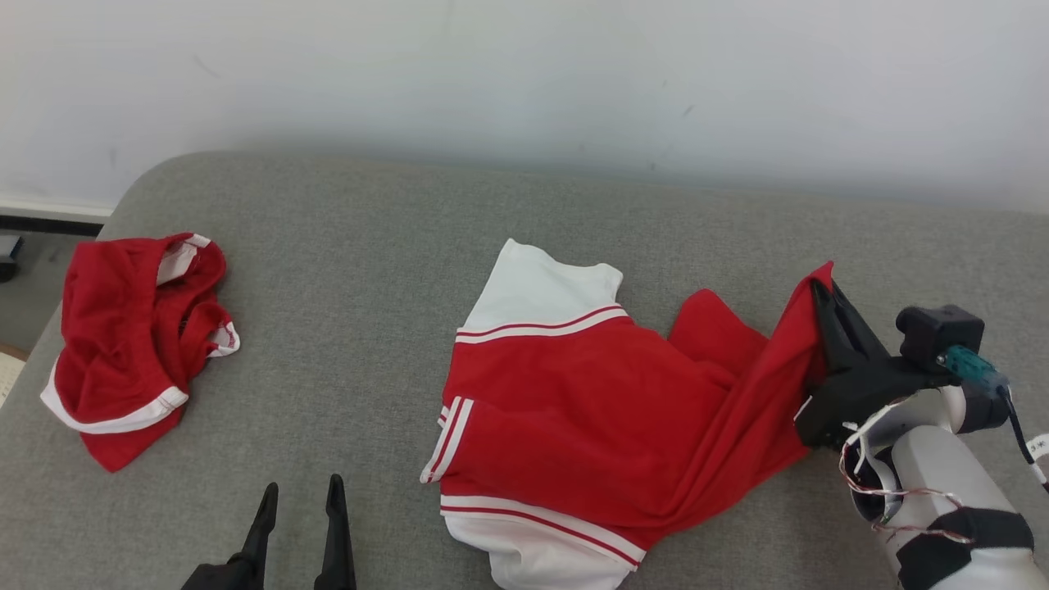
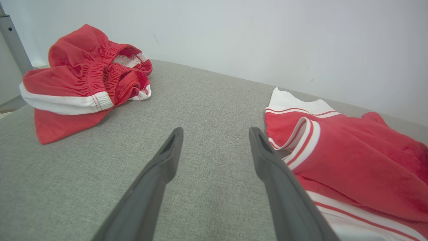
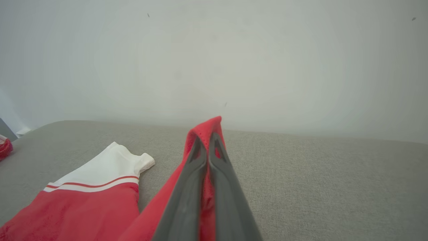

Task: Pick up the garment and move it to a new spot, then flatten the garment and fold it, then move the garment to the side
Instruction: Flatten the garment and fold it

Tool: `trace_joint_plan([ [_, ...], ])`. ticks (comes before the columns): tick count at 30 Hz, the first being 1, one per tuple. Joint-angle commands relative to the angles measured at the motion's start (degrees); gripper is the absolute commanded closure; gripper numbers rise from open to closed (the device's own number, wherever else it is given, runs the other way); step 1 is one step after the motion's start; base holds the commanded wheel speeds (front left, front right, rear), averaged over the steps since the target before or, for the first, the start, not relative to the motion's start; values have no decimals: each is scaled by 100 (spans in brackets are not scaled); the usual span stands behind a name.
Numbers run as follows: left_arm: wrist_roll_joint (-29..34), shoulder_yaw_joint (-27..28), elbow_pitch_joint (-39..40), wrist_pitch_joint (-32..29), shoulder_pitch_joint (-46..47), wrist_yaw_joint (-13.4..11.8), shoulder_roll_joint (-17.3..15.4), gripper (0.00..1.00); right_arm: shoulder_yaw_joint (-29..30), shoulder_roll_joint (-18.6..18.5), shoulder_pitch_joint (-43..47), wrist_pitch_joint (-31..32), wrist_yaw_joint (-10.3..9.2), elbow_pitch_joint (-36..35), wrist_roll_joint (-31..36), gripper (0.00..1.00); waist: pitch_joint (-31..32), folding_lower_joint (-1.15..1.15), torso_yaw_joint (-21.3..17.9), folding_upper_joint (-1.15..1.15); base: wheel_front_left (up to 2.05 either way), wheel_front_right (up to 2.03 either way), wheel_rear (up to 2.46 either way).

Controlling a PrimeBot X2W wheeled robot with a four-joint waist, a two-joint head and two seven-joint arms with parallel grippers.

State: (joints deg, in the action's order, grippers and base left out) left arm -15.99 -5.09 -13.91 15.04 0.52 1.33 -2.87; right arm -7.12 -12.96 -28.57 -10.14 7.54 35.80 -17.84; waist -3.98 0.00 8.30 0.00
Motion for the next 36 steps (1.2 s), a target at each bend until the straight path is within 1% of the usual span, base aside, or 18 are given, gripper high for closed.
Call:
trace_joint_plan([
  [1, -22, -13, -20, 7, 80, -19, -2, 0, -31, -36, -167, -61, -11, 219, 40, 100, -87, 0, 137, 0, 0, 0, 0],
  [2, -54, -84, -35, 7, 122, -22, -1, 0, -100, -56, -493, -174, -11, 714, 66, 100, -126, 0, 232, 0, 0, 0, 0],
  [6, -106, -158, -51, 7, 187, -60, -1, 0, -217, -48, -953, -356, -11, 1608, 114, 99, -192, 0, 315, 0, 0, 0, 0],
  [8, -133, -196, -65, 7, 209, -76, -1, 0, -256, -42, -1125, -418, -11, 1948, 174, 0, -209, 0, 333, 0, 0, 0, 0],
  [11, -173, -223, -85, 7, 214, -112, -3, 0, -268, 7, -1241, -491, -11, 2193, 129, 0, -199, 0, 319, 0, 0, 0, 0],
  [13, -189, -204, -75, 7, 173, -133, -1, 0, -288, -10, -1218, -512, -11, 2054, 113, 0, -173, 0, 260, 0, 0, 0, 0],
  [15, -209, -178, -51, 7, 124, -163, -2, 0, -213, -37, -1055, -515, -11, 1686, 58, 0, -146, 0, 181, 0, 0, 0, 0],
  [20, -213, -103, -46, 7, 22, -166, -4, 0, -51, -115, -299, -511, -11, 506, -86, 0, -26, 0, -34, 0, 0, 0, 0],
  [24, -203, -82, -34, 8, -69, -146, -4, 0, -31, -204, 565, -510, -11, -345, -77, 0, 41, 0, -173, 0, 0, 0, 0],
  [28, -209, -62, -9, 8, -95, -144, -2, 0, -22, -131, 1428, -512, -11, -948, 2, 0, 82, 0, -242, 0, 0, 0, 0],
  [32, -228, -39, 20, 8, -122, -154, -2, 0, -80, -42, 1852, -512, -11, -1126, 44, 0, 66, 0, -296, 0, 0, 0, 0],
  [33, -234, -64, 12, 8, -131, -147, -2, 0, -109, -75, 1966, -513, -11, -1096, 139, 0, 54, 0, -308, 0, 0, 0, 0],
  [36, -223, -96, -3, 8, -123, -136, -3, 0, -139, -51, 1915, -512, -11, -998, 274, 0, 37, 0, -302, 0, 0, 0, 0],
])
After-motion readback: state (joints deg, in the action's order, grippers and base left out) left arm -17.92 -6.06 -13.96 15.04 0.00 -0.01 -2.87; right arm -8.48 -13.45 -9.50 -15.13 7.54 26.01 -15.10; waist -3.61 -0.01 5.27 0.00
